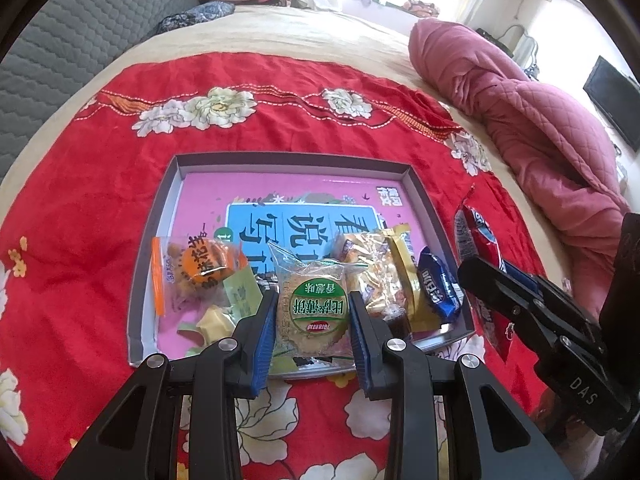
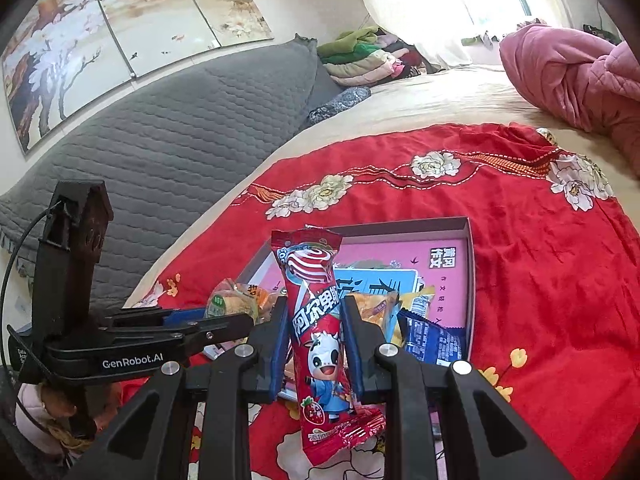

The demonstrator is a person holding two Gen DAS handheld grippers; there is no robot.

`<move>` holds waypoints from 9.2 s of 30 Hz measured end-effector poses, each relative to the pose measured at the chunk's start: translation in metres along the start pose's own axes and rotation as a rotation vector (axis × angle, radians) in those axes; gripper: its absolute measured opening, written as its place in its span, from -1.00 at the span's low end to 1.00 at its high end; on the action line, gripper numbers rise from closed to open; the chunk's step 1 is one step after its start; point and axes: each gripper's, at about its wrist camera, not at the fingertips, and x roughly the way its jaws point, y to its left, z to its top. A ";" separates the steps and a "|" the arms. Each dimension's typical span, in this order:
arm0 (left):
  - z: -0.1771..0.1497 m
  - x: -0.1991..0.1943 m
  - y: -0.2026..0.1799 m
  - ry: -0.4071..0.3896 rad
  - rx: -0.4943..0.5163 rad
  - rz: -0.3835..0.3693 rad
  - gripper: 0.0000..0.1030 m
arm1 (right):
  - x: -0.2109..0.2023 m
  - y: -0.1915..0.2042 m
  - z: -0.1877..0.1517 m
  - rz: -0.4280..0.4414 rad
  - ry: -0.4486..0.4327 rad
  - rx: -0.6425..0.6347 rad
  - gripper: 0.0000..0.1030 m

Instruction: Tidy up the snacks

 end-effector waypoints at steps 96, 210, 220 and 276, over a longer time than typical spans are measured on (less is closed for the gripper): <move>0.006 0.017 0.003 0.034 -0.022 0.033 0.11 | 0.056 0.000 0.016 -0.276 0.057 -0.145 -0.03; -0.110 -0.053 0.043 0.011 0.000 0.191 0.49 | -0.051 0.088 -0.093 -0.425 0.072 -0.003 0.93; -0.109 -0.053 0.046 0.014 -0.007 0.204 0.49 | -0.049 0.083 -0.094 -0.432 0.081 0.016 0.93; -0.108 -0.047 0.045 0.038 0.007 0.251 0.49 | -0.052 0.082 -0.091 -0.435 0.072 0.017 0.93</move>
